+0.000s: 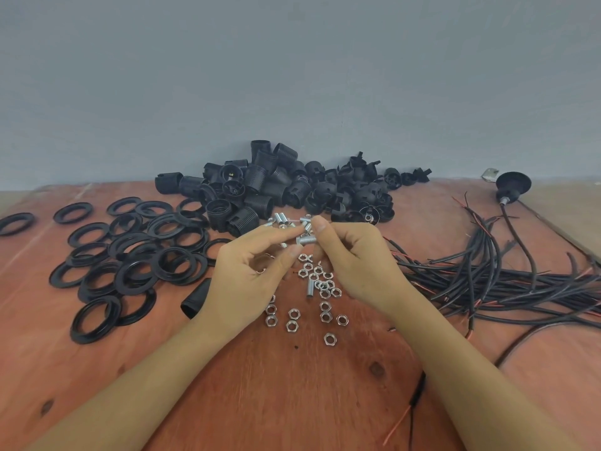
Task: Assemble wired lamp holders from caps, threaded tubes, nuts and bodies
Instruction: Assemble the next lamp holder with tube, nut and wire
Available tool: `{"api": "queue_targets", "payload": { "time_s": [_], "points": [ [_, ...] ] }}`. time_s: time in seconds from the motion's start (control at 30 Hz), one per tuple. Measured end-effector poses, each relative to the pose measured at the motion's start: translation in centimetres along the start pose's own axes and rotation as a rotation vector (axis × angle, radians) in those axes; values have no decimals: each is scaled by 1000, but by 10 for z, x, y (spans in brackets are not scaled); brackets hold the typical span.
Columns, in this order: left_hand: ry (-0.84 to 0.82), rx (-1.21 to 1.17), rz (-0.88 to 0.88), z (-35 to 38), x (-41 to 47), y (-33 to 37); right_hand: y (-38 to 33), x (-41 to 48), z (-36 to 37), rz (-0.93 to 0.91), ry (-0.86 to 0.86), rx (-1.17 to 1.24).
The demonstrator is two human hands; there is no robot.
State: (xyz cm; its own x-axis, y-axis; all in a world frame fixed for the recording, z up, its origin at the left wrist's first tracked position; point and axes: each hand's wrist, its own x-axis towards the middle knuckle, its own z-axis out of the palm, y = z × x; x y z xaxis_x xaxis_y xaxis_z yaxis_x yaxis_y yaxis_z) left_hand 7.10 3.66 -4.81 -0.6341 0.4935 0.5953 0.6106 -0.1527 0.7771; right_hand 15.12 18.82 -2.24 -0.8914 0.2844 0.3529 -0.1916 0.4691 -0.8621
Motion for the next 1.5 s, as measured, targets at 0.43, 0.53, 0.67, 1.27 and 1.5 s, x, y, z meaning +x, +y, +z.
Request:
{"api": "queue_targets", "payload": {
  "time_s": [0.43,0.53,0.67,1.27,1.5],
  "points": [
    [9,27,-29,-1,0,-2,-7,2,0,168,-62,123],
    [11,29,-29,-2,2,-1,-7,4,-3,180,-133,165],
    [7,21,-29,-2,1,2,-7,4,0,226,-83,173],
    [6,140,15,-6,4,2,-8,4,0,241,-100,184],
    [6,138,24,-6,4,3,-6,4,0,219,-67,211]
  ]
}}
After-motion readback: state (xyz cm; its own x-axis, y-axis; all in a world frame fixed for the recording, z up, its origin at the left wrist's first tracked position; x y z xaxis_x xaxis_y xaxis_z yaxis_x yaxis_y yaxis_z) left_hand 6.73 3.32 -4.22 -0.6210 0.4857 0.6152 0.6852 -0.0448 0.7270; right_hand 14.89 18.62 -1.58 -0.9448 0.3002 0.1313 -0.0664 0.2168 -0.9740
